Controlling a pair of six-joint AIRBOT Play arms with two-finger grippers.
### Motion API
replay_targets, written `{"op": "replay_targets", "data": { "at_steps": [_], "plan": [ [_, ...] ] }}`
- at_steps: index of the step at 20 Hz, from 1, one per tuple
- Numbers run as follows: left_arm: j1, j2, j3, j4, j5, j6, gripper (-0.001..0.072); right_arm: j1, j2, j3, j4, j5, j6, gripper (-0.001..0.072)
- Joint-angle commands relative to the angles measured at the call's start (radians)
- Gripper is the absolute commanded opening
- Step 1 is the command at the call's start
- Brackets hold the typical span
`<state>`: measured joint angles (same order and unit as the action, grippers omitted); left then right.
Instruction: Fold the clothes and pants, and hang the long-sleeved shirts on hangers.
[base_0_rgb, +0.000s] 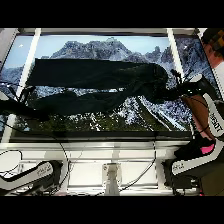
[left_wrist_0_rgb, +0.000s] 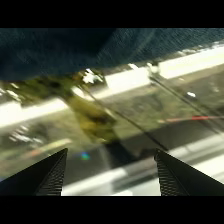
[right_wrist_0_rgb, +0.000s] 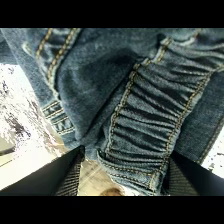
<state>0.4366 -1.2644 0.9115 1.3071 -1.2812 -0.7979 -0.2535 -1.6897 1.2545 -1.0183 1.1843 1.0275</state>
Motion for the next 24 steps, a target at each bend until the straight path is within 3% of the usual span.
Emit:
{"op": "replay_targets", "data": {
  "at_steps": [1,3,8,13,16,17,18,19,24],
  "plan": [
    [-0.027,0.001,-0.014,0.002,0.093,0.188,0.0576,0.001,0.000,0.000,-0.014,-0.008,-0.002,0.0549],
    [-0.075,0.001,-0.014,0.002,0.124,0.274,0.0484,0.001,0.000,0.000,-0.014,-0.018,-0.001,0.0549],
    [-0.176,-0.024,-0.016,0.002,0.210,0.425,0.0482,0.001,0.000,0.000,-0.013,-0.026,0.000,0.0549],
    [-0.180,-0.097,-0.016,0.001,0.340,0.424,0.0484,0.001,0.000,0.000,-0.014,-0.026,0.000,0.0549],
    [-0.184,-0.137,-0.016,-0.010,0.308,0.416,0.0479,0.001,0.000,0.000,-0.013,-0.026,0.000,0.0549],
    [-0.190,-0.142,-0.016,-0.010,0.275,0.416,0.0349,0.001,0.000,0.000,-0.013,-0.026,0.000,0.0549],
    [-0.199,-0.140,-0.015,-0.009,0.246,0.417,0.0069,0.001,0.000,0.000,-0.013,-0.026,0.000,0.0549],
    [-0.209,-0.131,-0.011,-0.009,0.217,0.410,0.0019,0.001,0.000,0.000,-0.013,-0.026,0.000,0.0549],
    [-0.241,0.022,0.112,-0.028,0.081,0.331,0.0015,0.001,0.000,0.000,-0.013,-0.025,0.004,0.0549]
  ]
}}
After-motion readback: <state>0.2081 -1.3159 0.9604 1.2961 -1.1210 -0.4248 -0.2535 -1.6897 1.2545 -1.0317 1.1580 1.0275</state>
